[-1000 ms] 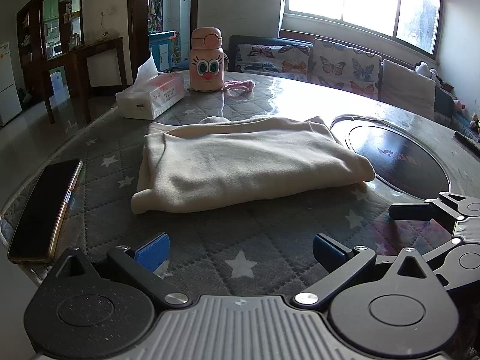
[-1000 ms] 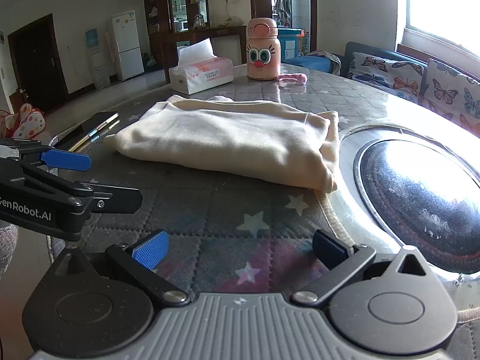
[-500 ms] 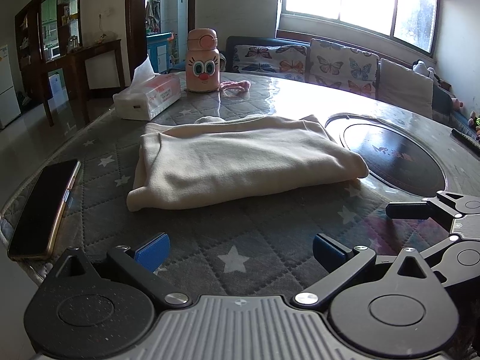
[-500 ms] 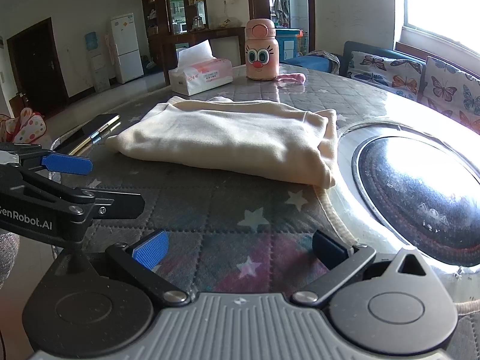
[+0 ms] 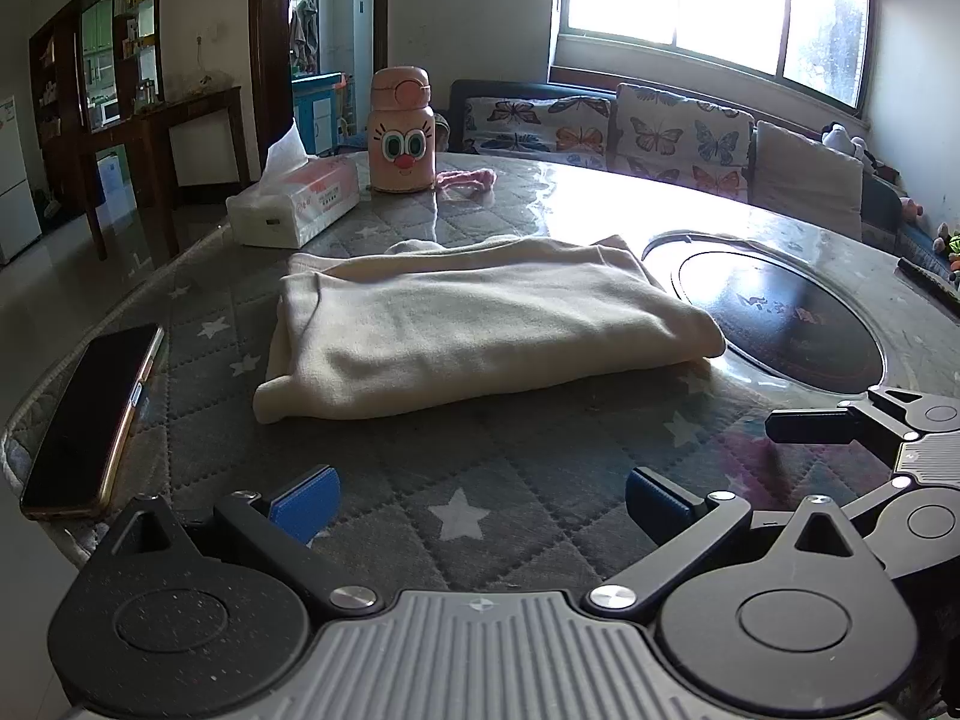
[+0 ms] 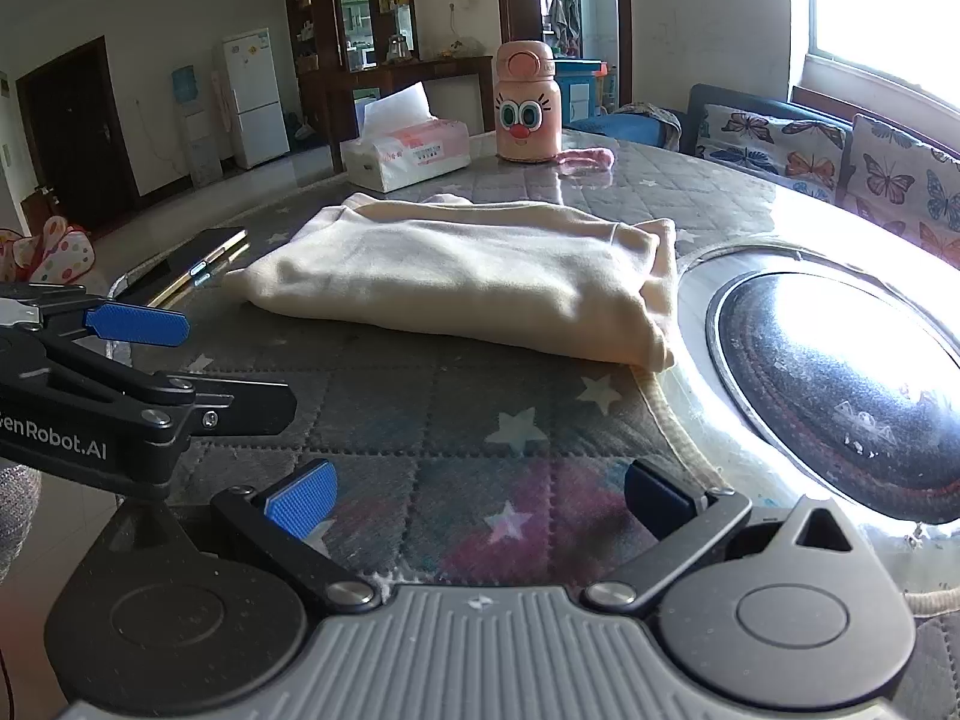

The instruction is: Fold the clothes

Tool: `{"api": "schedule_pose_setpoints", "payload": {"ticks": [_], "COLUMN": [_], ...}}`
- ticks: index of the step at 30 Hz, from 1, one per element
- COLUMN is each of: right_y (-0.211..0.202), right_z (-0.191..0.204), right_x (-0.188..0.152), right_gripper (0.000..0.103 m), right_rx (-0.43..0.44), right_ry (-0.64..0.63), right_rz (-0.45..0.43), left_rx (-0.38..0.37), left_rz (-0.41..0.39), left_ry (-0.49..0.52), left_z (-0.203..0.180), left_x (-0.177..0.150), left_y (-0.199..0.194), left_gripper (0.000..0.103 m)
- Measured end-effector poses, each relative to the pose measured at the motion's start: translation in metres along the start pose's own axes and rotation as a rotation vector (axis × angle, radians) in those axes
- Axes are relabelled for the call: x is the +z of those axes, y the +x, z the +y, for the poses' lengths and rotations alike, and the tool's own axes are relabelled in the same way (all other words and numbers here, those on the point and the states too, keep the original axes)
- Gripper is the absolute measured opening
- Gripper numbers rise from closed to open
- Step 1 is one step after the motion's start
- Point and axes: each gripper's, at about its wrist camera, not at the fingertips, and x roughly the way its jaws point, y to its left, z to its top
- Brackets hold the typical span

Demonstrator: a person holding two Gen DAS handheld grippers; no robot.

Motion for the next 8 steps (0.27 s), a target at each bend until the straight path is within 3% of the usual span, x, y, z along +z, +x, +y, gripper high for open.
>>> {"api": "schedule_pose_setpoints", "payload": {"ticks": [8], "right_y": [-0.0046], "right_z": [0.0021], "right_x": [-0.0011], "right_gripper": [0.103], "right_rx": [-0.002], "right_ry": [0.001], "right_rz": [-0.007], "left_rx": [-0.002], "left_rz": [-0.008], "left_ry": [0.005], "left_z": [-0.0014], "left_x": [-0.0010], "left_y": [-0.0045], "left_gripper": [0.103]}}
